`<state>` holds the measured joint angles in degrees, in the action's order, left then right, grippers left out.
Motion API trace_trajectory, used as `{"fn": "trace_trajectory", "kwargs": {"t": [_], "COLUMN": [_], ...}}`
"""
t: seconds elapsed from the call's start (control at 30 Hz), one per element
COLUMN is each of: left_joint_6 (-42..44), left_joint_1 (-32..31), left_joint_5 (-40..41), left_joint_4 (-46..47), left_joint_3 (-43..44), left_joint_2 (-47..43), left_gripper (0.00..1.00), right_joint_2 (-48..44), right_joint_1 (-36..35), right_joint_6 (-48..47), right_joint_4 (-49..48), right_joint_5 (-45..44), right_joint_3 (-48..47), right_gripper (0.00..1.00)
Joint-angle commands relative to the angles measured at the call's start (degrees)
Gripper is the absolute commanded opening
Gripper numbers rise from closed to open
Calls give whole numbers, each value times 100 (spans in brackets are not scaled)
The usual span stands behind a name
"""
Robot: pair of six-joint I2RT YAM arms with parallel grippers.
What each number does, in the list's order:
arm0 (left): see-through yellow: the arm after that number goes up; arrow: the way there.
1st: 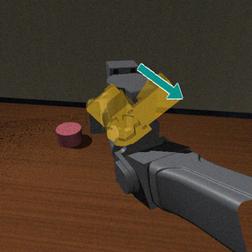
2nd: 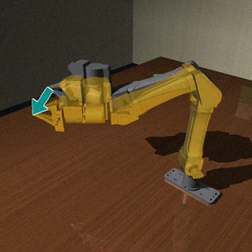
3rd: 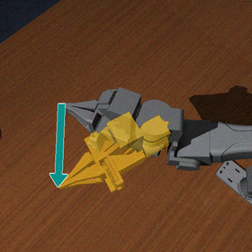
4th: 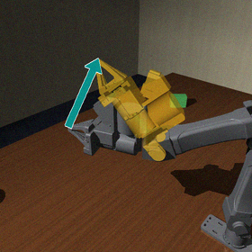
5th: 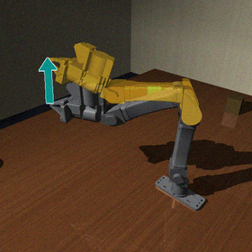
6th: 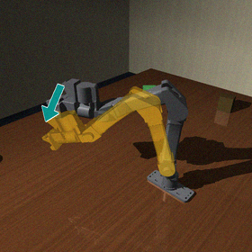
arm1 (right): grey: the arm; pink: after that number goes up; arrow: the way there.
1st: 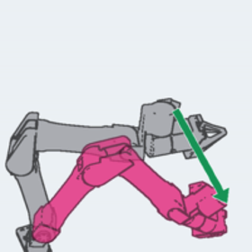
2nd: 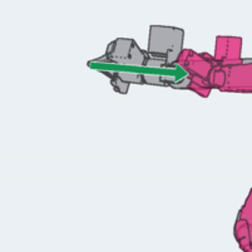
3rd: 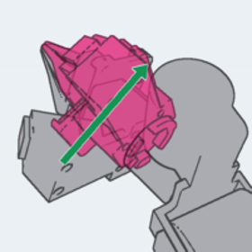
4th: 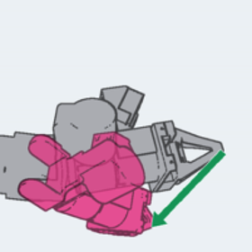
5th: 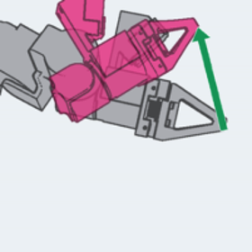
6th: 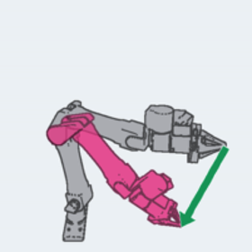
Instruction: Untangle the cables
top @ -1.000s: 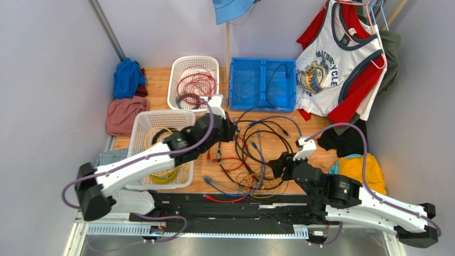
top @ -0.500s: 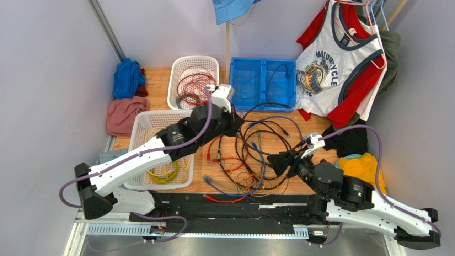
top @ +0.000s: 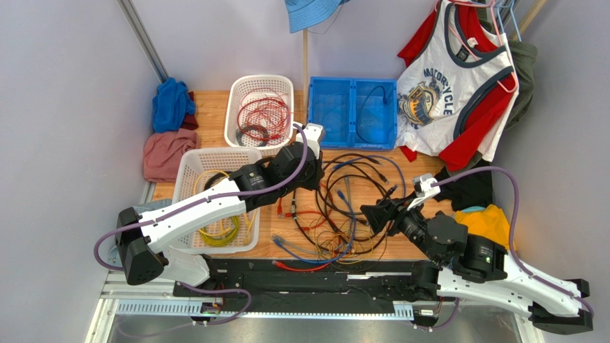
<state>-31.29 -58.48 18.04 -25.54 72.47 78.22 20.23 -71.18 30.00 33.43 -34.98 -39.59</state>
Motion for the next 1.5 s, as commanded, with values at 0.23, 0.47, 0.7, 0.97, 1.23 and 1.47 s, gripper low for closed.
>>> {"fn": "trace_trajectory", "kwargs": {"t": [0.23, 0.47, 0.7, 0.97, 1.23, 1.47], "left_joint_6": [264, 132, 79, 53, -132, -185], "left_joint_1": [-85, -85, -85, -76, -23, 91], "left_joint_5": [156, 94, 59, 138, -64, -90], "left_joint_4": [-540, -136, 66, 295, 761, 840], "left_joint_3": [295, -233, -558, -541, -445, -497], "left_joint_2": [580, 440, 457, 1572, 2277, 2496], "left_gripper": [47, 20, 32, 64, 52, 40], "right_joint_2": [456, -97, -274, 147, 245, 209], "right_joint_1": [7, 16, 16, 16, 16, 16], "right_joint_6": [207, 507, 674, 692, 700, 674], "right_joint_4": [741, 1139, 1175, 841, 753, 761], "right_joint_5": [-764, -887, -747, -369, -281, -369], "right_joint_3": [-531, -383, -189, -14, 48, 110], "right_gripper": [63, 62, 61, 61, 61, 61]}}
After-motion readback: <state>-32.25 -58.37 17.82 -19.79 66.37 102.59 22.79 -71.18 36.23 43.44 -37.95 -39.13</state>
